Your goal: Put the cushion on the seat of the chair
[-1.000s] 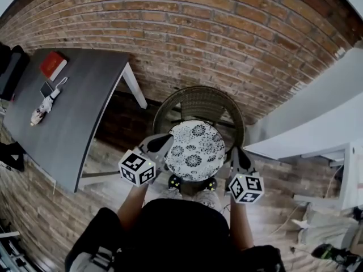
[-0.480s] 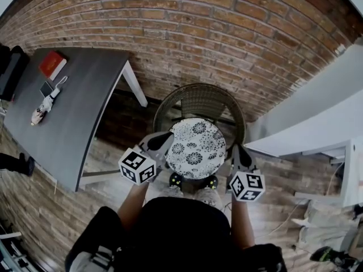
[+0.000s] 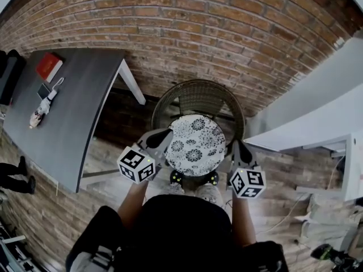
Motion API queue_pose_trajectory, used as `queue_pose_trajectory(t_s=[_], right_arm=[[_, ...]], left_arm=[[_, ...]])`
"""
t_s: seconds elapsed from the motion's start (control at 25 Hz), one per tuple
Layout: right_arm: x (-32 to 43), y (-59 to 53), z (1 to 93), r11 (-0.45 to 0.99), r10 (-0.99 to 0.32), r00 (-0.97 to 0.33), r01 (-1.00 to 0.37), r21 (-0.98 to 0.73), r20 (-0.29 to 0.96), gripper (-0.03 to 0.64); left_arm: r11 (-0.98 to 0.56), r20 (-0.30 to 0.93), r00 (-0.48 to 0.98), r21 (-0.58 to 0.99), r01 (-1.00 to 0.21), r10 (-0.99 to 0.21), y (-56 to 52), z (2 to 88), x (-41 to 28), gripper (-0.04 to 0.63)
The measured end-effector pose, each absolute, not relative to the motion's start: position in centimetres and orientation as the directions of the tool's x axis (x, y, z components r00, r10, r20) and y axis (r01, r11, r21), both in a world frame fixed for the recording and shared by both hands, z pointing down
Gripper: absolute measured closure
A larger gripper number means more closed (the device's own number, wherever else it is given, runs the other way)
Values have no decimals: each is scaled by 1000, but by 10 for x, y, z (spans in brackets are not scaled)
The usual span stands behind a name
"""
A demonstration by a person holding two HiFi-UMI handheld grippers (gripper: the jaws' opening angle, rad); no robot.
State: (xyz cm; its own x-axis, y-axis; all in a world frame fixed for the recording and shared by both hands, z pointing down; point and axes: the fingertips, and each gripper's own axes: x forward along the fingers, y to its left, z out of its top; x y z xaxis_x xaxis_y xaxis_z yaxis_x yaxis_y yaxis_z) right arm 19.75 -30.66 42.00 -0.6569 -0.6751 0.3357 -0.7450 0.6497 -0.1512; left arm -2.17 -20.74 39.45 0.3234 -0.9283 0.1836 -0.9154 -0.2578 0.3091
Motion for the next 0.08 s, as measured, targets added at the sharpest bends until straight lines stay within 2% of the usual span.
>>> queue_pose_trajectory(t_s=[0.08], right_arm=[[197, -308, 420, 649, -676, -656, -746, -149, 336, 617]], left_arm=[[-259, 182, 324, 307, -916, -928, -209, 395, -22, 588]])
